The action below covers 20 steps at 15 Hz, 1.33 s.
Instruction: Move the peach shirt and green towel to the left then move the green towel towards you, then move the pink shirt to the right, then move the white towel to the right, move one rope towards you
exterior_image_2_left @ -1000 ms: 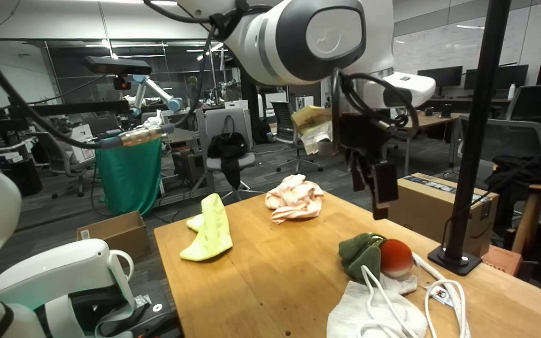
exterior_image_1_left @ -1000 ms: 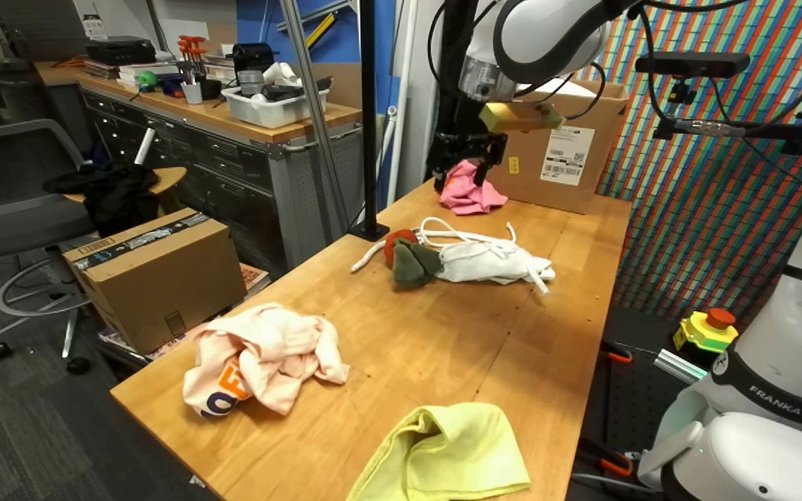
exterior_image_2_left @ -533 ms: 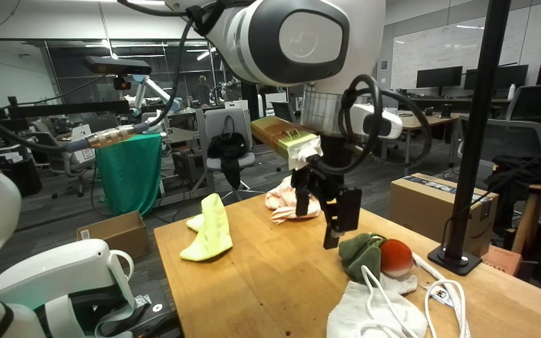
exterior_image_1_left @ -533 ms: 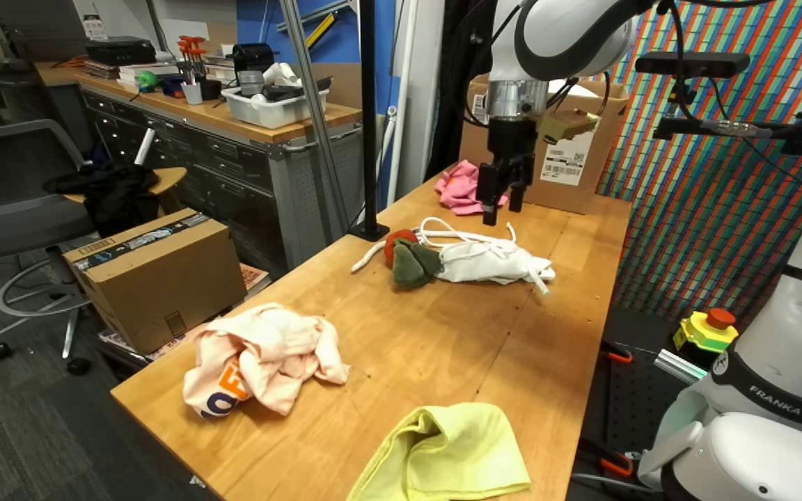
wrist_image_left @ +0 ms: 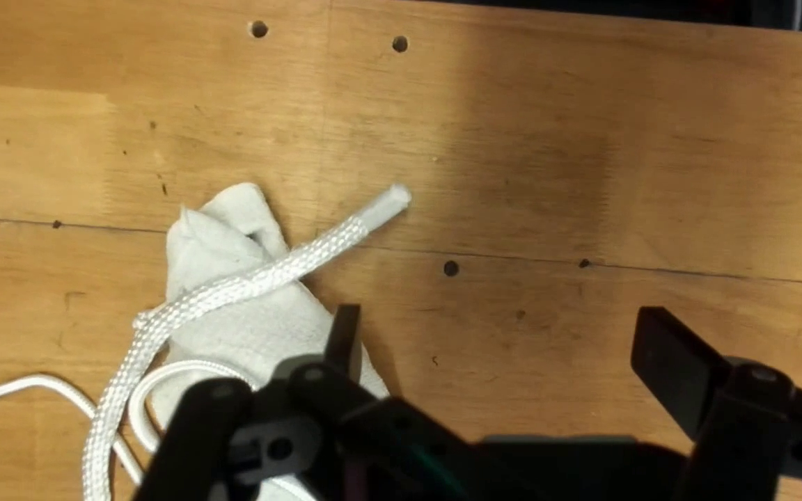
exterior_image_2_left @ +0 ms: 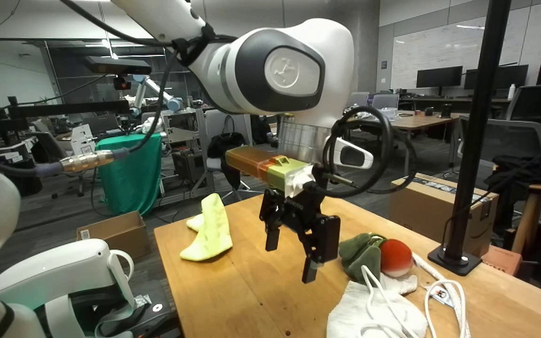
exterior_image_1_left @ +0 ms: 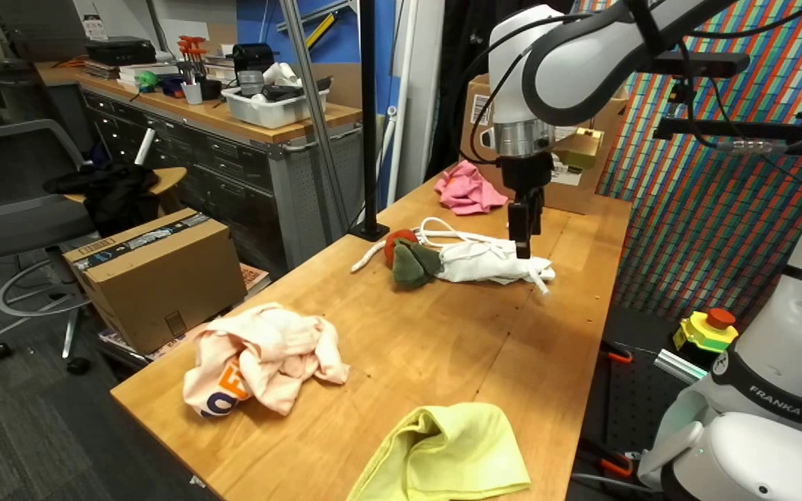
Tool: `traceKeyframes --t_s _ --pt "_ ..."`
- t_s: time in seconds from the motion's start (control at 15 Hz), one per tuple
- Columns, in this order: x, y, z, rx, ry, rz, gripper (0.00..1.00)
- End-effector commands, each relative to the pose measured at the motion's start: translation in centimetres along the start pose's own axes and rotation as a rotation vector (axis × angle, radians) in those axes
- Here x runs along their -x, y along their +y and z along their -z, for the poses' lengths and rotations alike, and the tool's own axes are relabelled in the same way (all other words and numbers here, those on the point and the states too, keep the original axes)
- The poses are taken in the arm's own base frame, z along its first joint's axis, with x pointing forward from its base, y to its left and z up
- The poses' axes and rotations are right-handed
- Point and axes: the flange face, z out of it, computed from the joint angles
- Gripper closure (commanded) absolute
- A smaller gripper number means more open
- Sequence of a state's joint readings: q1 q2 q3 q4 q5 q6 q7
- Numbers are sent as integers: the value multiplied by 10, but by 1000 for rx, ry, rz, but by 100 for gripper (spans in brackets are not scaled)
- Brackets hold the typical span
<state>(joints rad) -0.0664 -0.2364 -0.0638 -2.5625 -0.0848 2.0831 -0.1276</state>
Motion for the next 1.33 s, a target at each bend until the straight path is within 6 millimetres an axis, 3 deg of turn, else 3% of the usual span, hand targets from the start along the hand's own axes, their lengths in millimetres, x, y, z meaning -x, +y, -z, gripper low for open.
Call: traceKeyframes --t_s 0.0,0.33,0.93,1.27 --pt "7 -15 -20 22 72 10 0" --pt "13 -23 -53 16 133 -40 0" --pt "-26 -17 -71 27 276 -171 0" --pt "-47 -1 -83 93 270 -240 0"
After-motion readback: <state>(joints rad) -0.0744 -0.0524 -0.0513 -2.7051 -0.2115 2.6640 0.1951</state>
